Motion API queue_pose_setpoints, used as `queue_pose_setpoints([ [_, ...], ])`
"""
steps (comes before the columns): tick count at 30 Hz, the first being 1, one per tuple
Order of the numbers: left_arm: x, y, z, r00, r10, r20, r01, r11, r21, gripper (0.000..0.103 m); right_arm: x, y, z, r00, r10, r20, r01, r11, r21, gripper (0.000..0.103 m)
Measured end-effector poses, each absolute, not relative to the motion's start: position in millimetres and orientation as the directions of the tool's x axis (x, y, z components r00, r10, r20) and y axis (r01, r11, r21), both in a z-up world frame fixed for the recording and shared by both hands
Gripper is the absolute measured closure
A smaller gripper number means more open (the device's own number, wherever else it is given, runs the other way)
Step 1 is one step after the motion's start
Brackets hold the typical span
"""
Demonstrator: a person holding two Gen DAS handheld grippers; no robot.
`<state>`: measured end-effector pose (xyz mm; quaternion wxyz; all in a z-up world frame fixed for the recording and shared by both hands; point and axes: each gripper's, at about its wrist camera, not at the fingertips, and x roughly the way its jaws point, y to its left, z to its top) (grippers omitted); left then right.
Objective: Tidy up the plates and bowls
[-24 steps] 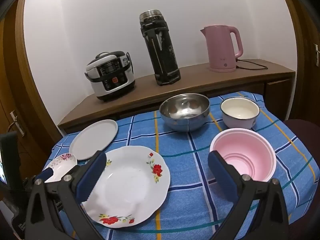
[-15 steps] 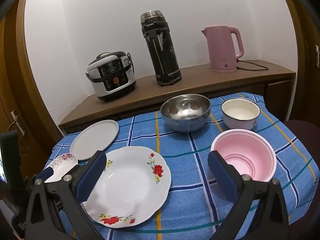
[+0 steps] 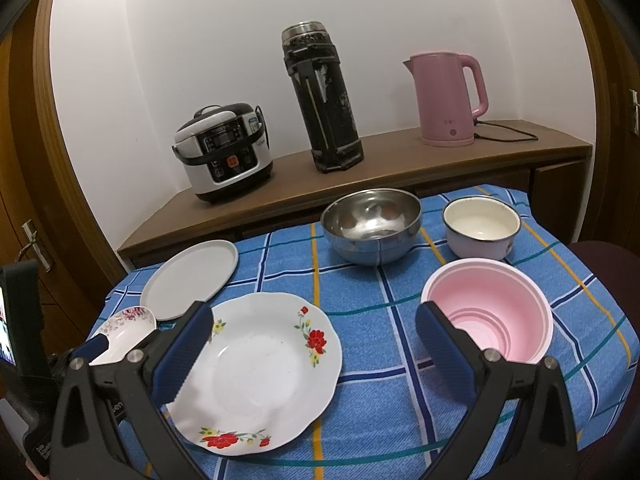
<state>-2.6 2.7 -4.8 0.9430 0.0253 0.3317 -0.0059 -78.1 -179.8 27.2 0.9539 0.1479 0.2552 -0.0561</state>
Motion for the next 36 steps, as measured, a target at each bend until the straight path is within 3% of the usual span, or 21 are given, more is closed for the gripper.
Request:
queue_pose_setpoints([
  [15,0,0,-8,0.775,0.002,-0.632,0.032,0.999,0.042,0.018,-77,-179,28,0.867,-0.027,-0.498,0.177,0.950,0.256,0.000],
  [26,10,-5,-14,0.758,-0.032,-0.651,0.070,0.997,0.033,0.018,-69,-187,17,0.837,-0.030,-0.547,0.181,0.957,0.226,0.002],
  [28,12,-5,-15,0.756,-0.059,-0.652,0.089,0.996,0.013,0.018,-67,-190,14,0.827,-0.022,-0.562,0.176,0.959,0.222,0.009],
  [33,18,-4,-19,0.731,-0.154,-0.664,0.144,0.987,-0.071,0.018,-60,-195,2,0.794,0.004,-0.608,0.156,0.965,0.210,0.046],
  [36,19,-10,-22,0.723,-0.169,-0.670,0.171,0.983,-0.063,0.018,-55,-198,-9,0.760,0.068,-0.647,0.134,0.957,0.259,0.061],
])
